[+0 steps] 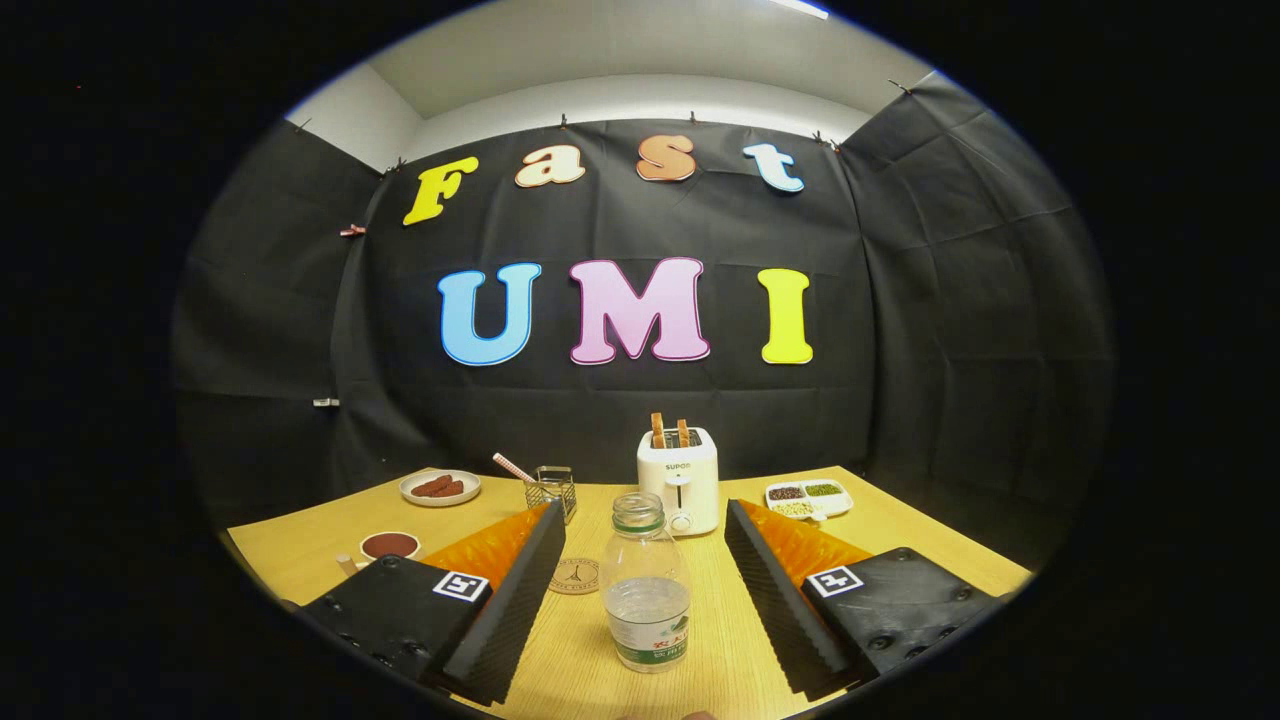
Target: Take the bottle from table, then pour the juice into the cup, finally place the bottle on the coaster
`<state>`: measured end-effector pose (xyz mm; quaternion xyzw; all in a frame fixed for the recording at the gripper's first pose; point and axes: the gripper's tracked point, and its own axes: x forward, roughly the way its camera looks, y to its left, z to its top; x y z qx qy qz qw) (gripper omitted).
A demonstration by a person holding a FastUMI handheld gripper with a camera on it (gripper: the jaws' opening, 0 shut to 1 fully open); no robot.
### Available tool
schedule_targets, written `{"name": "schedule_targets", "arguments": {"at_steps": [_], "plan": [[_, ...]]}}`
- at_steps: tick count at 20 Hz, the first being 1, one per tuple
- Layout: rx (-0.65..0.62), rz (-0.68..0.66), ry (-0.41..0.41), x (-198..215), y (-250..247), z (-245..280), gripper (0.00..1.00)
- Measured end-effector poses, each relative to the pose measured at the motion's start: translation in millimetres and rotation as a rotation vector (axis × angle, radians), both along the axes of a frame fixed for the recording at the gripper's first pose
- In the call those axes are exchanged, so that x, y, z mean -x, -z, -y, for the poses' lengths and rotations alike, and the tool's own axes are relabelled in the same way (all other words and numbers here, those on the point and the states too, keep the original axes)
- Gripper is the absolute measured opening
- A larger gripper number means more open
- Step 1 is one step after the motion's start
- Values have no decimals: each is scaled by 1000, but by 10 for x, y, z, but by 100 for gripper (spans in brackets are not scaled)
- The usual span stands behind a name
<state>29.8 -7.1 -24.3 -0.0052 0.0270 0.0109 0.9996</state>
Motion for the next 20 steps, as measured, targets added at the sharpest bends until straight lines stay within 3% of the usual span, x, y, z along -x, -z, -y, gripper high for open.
{"name": "schedule_targets", "arguments": {"at_steps": [20], "plan": [[39, -134, -6, -336, 774, 58, 99]]}}
